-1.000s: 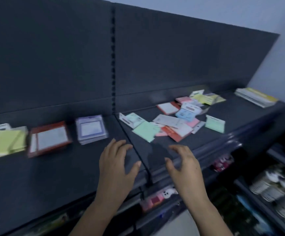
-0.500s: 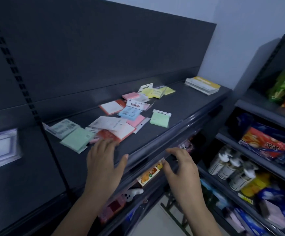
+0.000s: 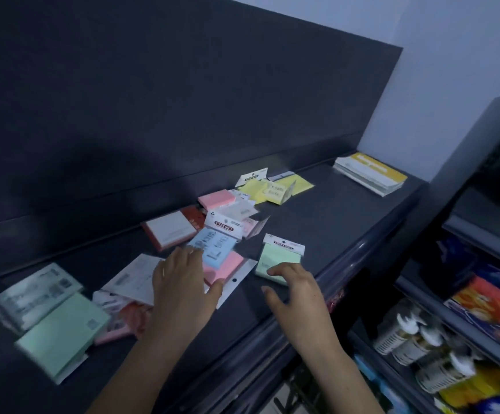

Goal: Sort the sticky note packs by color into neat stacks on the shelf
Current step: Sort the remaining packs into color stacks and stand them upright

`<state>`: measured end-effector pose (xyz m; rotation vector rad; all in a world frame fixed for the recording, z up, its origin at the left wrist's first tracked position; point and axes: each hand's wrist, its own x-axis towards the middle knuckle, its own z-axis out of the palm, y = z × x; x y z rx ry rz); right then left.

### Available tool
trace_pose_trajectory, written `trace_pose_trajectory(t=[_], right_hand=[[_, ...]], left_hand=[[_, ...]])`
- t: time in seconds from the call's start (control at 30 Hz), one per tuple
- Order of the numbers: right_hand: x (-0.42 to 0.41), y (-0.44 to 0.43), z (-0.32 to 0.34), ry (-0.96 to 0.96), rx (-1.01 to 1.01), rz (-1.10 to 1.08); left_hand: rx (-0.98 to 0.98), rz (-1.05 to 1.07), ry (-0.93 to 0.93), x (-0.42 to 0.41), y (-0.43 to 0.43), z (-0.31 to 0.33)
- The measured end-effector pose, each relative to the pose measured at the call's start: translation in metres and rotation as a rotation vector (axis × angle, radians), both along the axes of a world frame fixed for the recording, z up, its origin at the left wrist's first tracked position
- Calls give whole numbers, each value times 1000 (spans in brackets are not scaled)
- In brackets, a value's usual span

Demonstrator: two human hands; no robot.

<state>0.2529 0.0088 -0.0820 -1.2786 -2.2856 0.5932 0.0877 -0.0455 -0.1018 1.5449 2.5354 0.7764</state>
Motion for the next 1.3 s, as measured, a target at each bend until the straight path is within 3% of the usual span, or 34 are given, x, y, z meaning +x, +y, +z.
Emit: trace_pose_trajectory(t=[0.27,0.4,0.7,0.8,0.9,1.0,1.13,1.3], right_hand=[[-21,86,-18,-26,-63,104],[-35,135,-25,-75,-10,221],[-63,210,-38,-237,192,411],[-62,227,-42,-25,106,437],[-50,241,-23,269,-123,461],[-39,249,-2,445,-282,426],[-33,256,-1,540,-386,339],[-31,249,-13,554,-451,318]], left_hand=[[-103,129,-57,-9,57,-10],[-223,224,-37,-10,81,-14],[-191,357,-151,10,115,-8],[-117,378,-180,2,130,-3],[41,394,-127,-16,153,2],[-17,359,-55,-36,177,-1],[-126,252,-62,-49,197,-9],[-144,307,-36,-55,204,-10]])
